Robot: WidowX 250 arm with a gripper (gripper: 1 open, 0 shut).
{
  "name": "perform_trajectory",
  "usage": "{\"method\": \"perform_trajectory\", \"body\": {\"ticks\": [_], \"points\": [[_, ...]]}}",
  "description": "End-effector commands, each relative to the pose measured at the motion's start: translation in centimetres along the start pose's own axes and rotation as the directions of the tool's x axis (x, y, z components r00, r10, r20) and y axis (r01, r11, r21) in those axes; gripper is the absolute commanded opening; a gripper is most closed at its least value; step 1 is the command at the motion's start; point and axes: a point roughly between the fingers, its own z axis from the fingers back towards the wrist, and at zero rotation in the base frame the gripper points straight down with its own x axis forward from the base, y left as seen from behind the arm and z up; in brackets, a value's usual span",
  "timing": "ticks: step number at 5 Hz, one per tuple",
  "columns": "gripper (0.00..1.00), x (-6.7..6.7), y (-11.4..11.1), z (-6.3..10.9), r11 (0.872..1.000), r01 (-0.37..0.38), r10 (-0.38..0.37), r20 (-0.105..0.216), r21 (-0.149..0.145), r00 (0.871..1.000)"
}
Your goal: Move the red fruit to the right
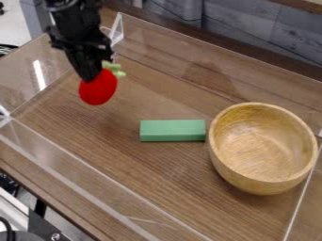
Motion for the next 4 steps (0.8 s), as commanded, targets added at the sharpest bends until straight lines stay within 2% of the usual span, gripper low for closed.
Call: {"method": "perform_trajectory", "body": {"ticks": [1,2,4], "points": [[0.00,-0.6,0.4,-1.3,0.999,-0.020,0.020,0.006,0.036,1.000],[0.00,-1.2,1.2,-2.5,0.995,-0.081,0.082,-0.009,0.055,0.997],[0.00,-1.7,2.8,-3.7,0.980,-0.188,0.191,-0.031,0.063,0.981]]}}
